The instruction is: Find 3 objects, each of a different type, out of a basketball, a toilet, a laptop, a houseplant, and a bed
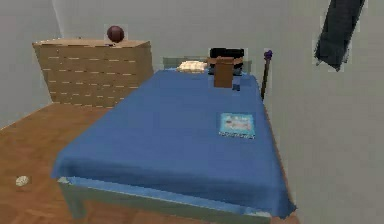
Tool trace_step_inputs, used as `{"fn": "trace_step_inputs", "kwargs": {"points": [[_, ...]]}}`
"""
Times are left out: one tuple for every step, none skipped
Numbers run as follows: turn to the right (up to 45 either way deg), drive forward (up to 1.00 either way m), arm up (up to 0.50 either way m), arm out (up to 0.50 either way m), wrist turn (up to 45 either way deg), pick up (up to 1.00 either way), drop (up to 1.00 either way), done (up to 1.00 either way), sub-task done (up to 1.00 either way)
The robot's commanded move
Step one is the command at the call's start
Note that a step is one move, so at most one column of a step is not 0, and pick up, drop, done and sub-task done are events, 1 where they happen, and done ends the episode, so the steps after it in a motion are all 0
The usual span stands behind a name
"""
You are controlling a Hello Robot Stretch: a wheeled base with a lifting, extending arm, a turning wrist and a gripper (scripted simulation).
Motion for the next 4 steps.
{"fn": "trace_step_inputs", "kwargs": {"points": [[0.0, 0.00, 0.00, 0.00, 0.0, 0.00, 0.00, 0.00, 1.00], [-45.0, 0.00, 0.00, 0.00, 0.0, 0.00, 0.00, 0.00, 0.00], [-6.0, 0.00, 0.00, 0.00, 0.0, 0.00, 0.00, 0.00, 0.00], [0.0, 0.30, 0.00, 0.00, 0.0, 0.00, 0.00, 0.00, 0.00]]}}
